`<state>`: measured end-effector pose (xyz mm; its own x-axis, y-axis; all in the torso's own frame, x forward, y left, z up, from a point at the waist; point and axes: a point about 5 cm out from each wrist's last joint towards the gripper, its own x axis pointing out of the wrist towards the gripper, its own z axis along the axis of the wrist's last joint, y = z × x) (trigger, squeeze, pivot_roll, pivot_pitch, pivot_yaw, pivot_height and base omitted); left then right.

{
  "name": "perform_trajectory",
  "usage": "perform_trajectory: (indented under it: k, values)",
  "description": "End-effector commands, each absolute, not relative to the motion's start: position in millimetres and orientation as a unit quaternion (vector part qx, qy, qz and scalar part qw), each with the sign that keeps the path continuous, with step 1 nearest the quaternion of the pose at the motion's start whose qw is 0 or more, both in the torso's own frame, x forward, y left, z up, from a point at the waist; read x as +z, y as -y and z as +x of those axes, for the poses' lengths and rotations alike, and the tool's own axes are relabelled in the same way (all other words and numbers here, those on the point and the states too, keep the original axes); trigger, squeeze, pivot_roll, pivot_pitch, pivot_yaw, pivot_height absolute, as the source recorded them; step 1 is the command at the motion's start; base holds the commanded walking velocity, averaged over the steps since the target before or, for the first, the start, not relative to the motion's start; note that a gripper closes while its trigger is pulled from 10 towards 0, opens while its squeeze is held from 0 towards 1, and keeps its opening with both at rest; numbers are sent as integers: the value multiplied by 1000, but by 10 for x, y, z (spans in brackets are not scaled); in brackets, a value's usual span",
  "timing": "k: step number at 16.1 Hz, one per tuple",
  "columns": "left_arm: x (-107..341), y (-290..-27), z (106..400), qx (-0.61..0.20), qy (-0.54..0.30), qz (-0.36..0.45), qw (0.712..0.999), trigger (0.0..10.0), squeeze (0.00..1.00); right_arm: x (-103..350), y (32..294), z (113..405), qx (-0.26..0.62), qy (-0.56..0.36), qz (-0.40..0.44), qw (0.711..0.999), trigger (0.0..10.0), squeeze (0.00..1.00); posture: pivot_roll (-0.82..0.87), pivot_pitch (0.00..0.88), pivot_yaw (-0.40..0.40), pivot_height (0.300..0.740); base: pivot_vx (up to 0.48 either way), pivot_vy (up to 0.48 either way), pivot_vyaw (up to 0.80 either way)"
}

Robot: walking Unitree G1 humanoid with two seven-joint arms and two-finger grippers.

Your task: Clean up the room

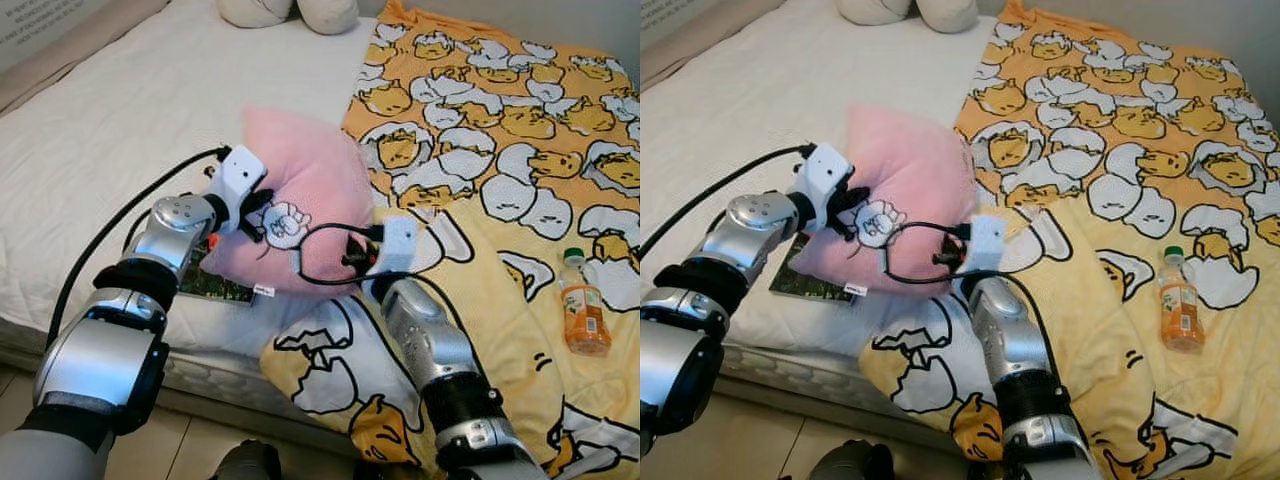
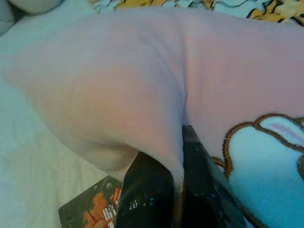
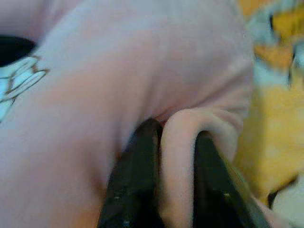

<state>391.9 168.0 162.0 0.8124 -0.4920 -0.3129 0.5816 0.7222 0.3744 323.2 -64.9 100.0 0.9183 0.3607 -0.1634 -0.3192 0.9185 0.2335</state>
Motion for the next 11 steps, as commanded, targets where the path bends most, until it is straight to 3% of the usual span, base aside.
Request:
perform_trajectory:
  k: [1, 6, 11]
  values:
    - [1613, -1632, 3904, -308, -82, 232, 919, 0, 0, 1248, 639, 3238, 183, -35, 54, 981, 10000, 1000, -22, 0, -10, 740, 0, 0, 0]
    - [1573, -1688, 3871, -319, -72, 255, 910, 0, 0, 1539, 1028, 3281, 84, 60, 30, 994, 10000, 1000, -7, 0, -22, 740, 0, 0, 0]
    - [1548, -1724, 3848, -330, -71, 282, 898, 0, 0, 1421, 1114, 3108, 86, 10, 57, 995, 10000, 1000, -9, 0, -26, 740, 0, 0, 0]
